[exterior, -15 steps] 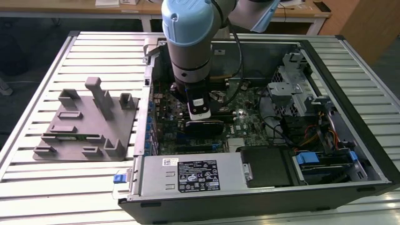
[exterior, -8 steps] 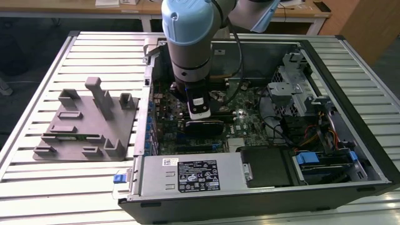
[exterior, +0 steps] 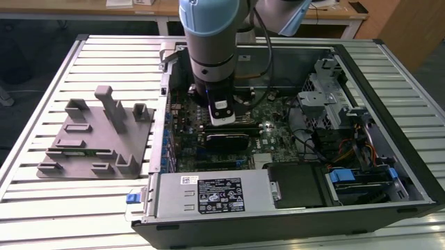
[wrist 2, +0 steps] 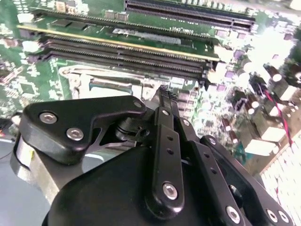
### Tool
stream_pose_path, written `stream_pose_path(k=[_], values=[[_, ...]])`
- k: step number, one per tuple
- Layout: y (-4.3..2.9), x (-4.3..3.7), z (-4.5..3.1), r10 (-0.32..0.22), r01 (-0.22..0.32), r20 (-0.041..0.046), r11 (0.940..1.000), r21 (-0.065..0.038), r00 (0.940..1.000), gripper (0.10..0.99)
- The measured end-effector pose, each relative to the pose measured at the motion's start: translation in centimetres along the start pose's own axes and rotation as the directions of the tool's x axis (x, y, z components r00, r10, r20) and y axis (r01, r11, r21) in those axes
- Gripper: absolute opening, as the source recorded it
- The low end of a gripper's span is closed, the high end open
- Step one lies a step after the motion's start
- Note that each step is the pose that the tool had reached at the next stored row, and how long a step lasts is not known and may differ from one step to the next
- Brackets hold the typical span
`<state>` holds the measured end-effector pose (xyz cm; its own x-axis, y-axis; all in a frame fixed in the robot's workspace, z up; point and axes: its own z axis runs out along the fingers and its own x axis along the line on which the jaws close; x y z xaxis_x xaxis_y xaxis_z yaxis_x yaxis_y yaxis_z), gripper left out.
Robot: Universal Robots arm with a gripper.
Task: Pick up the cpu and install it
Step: 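Install the second cpu locking lever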
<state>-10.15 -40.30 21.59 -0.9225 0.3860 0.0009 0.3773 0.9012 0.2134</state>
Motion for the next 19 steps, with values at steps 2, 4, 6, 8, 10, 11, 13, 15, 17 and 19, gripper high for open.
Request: stream_pose_path(k=[2, 4, 6, 8, 10, 11, 13, 15, 17, 19], values=[[0.12, 0.00, -0.57, 0.000, 0.000, 0.0001, 1.0000, 0.000, 1.0000, 0.106], [0.21, 0.00, -0.98, 0.000, 0.000, 0.0002, 1.0000, 0.001, 1.0000, 0.106], [0.23, 0.00, -1.01, 0.000, 0.000, 0.0016, 1.0000, 0.004, 1.0000, 0.106], [0.27, -0.11, -1.02, -0.001, 0.001, 0.0043, 0.9999, 0.011, 1.0000, 0.106], [0.46, -0.58, -0.97, 0.000, 0.000, 0.0057, 0.9999, 0.013, 1.0000, 0.106], [0.58, -0.86, -0.95, 0.000, 0.000, 0.0061, 0.9999, 0.015, 1.0000, 0.106], [0.83, -1.48, -0.89, 0.001, -0.001, 0.0067, 0.9999, 0.016, 1.0000, 0.106], [1.13, -2.19, -0.82, 0.001, -0.001, 0.0067, 0.9998, 0.017, 1.0000, 0.106], [1.44, -2.80, -0.74, 0.001, -0.001, 0.0067, 0.9998, 0.018, 1.0000, 0.106], [1.83, -3.24, -0.63, 0.000, -0.001, 0.0068, 0.9998, 0.019, 1.0000, 0.106]])
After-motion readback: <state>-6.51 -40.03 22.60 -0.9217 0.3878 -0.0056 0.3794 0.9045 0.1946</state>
